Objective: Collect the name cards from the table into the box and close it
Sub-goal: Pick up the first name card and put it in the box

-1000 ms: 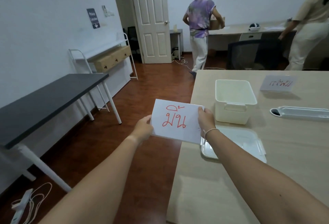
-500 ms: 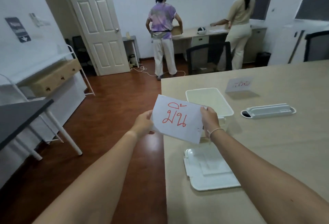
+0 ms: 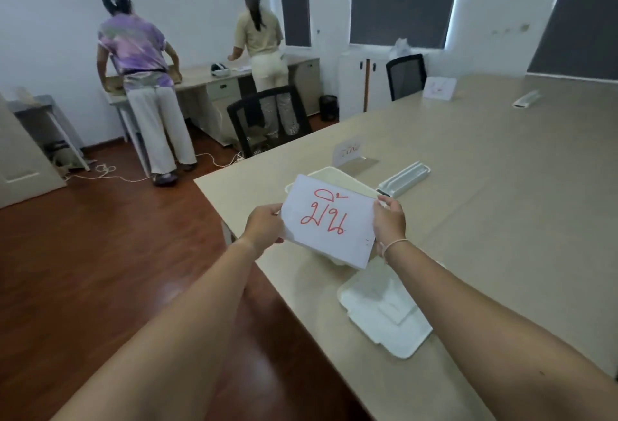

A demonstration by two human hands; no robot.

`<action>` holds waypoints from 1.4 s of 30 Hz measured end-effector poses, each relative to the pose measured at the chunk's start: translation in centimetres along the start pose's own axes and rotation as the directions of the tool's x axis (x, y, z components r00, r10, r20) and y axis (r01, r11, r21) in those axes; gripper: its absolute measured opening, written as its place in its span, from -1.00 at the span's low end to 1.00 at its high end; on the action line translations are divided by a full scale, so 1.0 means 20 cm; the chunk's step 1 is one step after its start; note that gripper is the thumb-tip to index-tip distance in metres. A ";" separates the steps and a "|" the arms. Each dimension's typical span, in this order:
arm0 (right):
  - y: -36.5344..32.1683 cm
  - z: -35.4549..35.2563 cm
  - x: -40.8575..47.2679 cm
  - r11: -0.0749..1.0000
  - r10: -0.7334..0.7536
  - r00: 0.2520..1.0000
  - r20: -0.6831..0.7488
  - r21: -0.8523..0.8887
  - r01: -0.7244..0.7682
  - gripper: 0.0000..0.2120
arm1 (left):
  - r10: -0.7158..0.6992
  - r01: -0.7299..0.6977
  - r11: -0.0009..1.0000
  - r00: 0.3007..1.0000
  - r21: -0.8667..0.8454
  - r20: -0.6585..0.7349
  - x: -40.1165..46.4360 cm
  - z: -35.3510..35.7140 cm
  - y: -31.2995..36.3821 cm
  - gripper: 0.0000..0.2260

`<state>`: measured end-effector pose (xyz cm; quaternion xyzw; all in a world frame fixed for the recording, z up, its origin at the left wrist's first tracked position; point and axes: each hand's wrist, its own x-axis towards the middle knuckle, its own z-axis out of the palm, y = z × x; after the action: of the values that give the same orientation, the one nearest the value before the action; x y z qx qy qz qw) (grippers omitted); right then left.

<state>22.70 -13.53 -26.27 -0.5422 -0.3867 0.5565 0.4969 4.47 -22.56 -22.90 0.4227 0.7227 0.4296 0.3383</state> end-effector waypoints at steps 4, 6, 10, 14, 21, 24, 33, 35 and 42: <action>-0.10 0.03 0.00 0.999 -0.035 0.993 -0.113 0.009 0.036 -0.81 | 0.060 -0.059 0.998 0.995 -0.011 0.082 0.11 -0.02 0.06 -0.61; -0.13 0.05 0.02 0.998 -0.044 0.986 -0.158 0.027 0.049 -0.74 | 0.084 -0.082 0.996 0.990 -0.020 0.113 0.17 -0.02 0.08 -0.61; -0.13 0.11 0.15 0.996 -0.066 0.965 -0.256 0.049 0.081 -0.69 | 0.102 -0.101 0.995 0.981 -0.015 0.168 0.33 -0.01 0.11 -0.61; -0.13 0.19 0.31 0.994 -0.039 0.935 -0.354 0.078 0.072 -0.68 | 0.085 -0.092 0.995 0.969 0.021 0.233 0.54 0.01 0.14 -0.63; -0.10 0.33 0.58 0.999 0.019 0.892 -0.451 0.048 0.003 -0.72 | -0.065 -0.028 0.964 0.939 0.265 0.337 0.99 0.04 0.16 -0.77; -0.06 0.34 0.63 0.999 0.040 0.865 -0.501 0.017 -0.036 -0.72 | -0.117 -0.035 0.925 0.921 0.378 0.371 1.14 0.09 0.17 -0.83; 0.00 0.47 0.71 0.991 0.031 0.745 -0.667 -0.074 -0.108 -0.71 | 0.155 -0.362 0.827 0.882 0.431 0.444 1.64 0.21 0.07 -0.54; 0.03 0.50 0.71 0.988 0.015 0.727 -0.686 -0.103 -0.117 -0.71 | 0.158 -0.385 0.831 0.855 0.401 0.494 1.69 0.23 0.03 -0.56; 0.20 0.64 0.74 0.966 0.005 0.626 -0.780 -0.157 -0.204 -0.73 | 0.200 -0.401 0.900 0.727 0.169 0.657 1.83 0.31 -0.18 -0.62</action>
<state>10.83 1.51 -31.91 -0.8035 -0.1656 0.2495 0.5145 -6.56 11.42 -33.26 0.6995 0.5465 0.1998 0.4149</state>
